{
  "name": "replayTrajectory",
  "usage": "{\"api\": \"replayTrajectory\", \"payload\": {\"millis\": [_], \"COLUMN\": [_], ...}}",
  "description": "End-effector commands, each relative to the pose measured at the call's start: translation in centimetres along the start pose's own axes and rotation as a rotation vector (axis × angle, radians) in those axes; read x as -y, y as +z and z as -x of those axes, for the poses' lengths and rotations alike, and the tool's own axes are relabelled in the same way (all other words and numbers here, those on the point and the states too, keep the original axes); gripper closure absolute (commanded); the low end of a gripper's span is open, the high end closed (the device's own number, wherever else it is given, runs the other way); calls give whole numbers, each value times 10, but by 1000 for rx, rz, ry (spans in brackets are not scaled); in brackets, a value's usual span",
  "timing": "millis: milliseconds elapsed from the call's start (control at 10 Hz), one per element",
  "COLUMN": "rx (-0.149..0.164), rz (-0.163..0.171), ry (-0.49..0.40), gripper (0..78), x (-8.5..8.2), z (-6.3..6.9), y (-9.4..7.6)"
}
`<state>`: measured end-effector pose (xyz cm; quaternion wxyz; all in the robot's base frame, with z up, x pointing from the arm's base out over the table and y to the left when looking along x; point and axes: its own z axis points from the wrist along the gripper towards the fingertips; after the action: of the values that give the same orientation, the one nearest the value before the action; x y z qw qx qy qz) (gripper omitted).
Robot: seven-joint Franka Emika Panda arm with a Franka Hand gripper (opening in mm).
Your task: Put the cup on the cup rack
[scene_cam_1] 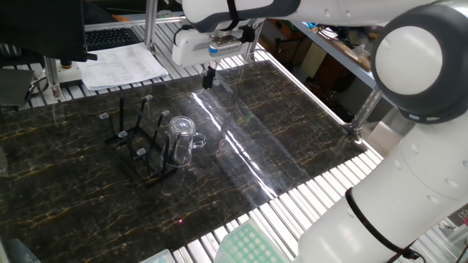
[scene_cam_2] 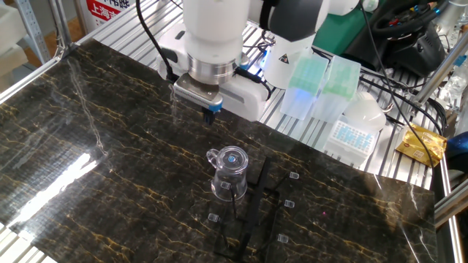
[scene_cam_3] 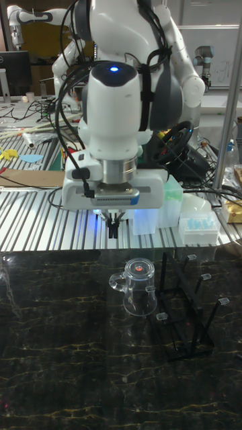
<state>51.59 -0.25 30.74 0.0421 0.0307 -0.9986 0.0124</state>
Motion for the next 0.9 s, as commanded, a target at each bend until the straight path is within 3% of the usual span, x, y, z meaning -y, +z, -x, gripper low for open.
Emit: {"api": "replayTrajectory", "payload": {"millis": [100,900], "rx": [-4,11], "rz": [26,10], "ry": [80,85], "gripper": [764,764], "x": [4,11], "z": [0,5], "y": [0,-8]}}
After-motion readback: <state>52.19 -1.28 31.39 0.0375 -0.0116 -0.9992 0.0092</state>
